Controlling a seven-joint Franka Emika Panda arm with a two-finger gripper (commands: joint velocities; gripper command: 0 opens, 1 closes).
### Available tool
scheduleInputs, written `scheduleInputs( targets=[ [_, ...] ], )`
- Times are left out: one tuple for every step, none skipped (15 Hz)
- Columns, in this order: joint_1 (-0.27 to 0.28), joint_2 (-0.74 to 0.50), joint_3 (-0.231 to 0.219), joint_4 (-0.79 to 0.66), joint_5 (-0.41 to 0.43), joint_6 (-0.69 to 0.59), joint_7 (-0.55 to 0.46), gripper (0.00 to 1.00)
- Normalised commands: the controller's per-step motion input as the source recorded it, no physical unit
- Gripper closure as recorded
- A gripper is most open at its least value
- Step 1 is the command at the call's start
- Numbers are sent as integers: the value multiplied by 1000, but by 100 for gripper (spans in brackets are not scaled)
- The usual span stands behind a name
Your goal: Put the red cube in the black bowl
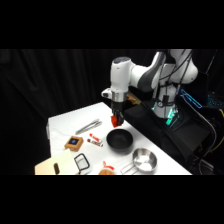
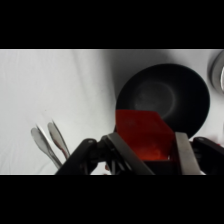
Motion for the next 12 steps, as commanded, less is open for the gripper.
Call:
scheduleInputs(
  targets=[
    [-52,-104,197,-45,152,19,-94,74],
    [-46,-75,180,-40,182,33,-117,74],
    [-42,-51,160,-42,171,62,-116,74],
    [-40,-16,140,-44,170,123,-122,74],
    [-41,24,122,-48,204,190,-171,74],
    [-46,74,98,-49,163,268,-163,74],
    [-48,105,84,-45,187,295,-205,74],
    [-50,129,73,-49,212,338,-241,74],
    [-50,154,64,-46,202,361,-242,74],
    [-48,163,61,-38,217,336,-246,74],
    [-42,168,67,-35,235,317,-256,74],
    [-39,161,76,-33,260,300,-275,74]
  ],
)
